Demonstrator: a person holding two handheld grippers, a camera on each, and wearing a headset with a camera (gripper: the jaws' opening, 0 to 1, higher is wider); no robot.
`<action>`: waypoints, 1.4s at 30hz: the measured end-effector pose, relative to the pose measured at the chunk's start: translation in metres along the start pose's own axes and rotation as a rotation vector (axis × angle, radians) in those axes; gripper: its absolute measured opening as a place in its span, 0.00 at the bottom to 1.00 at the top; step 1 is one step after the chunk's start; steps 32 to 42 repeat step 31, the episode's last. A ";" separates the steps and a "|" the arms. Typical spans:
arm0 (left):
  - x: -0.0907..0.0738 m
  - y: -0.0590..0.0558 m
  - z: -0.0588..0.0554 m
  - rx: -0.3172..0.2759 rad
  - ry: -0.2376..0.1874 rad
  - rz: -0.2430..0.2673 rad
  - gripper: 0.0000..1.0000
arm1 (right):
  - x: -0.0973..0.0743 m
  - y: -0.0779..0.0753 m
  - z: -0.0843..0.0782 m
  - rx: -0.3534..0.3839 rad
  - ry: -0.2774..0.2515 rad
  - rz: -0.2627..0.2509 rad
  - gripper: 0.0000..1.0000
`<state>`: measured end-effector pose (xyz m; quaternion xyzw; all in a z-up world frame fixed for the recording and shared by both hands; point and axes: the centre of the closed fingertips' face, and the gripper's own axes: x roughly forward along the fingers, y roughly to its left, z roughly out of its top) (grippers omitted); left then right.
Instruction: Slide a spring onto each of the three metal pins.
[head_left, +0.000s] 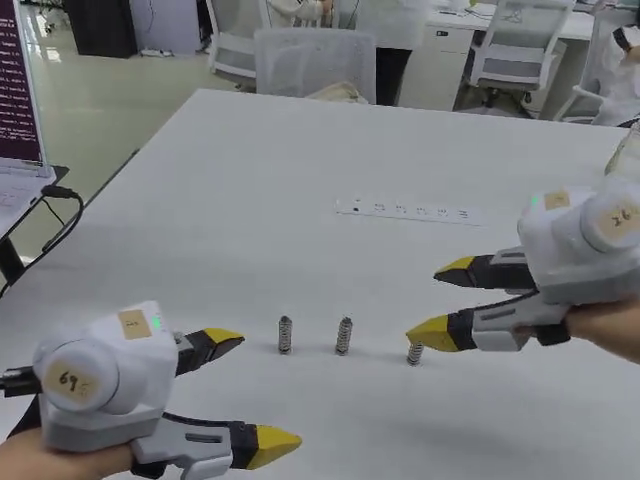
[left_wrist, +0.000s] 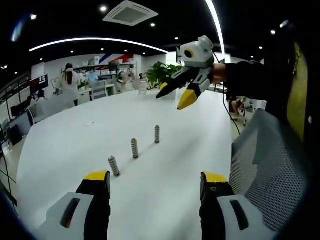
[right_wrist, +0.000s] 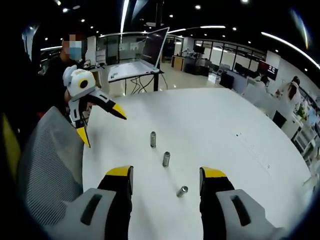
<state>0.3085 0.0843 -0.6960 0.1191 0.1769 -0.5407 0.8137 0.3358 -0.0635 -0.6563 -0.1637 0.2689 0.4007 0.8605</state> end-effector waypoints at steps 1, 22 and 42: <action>-0.001 0.000 0.001 -0.002 -0.003 0.000 0.70 | -0.002 0.001 -0.003 0.006 -0.004 -0.004 0.52; -0.010 -0.005 -0.007 -0.034 -0.010 0.025 0.70 | -0.023 0.020 -0.080 0.182 -0.062 -0.085 0.62; -0.009 -0.006 -0.009 -0.049 -0.018 0.032 0.71 | -0.025 0.020 -0.082 0.211 -0.108 -0.130 0.81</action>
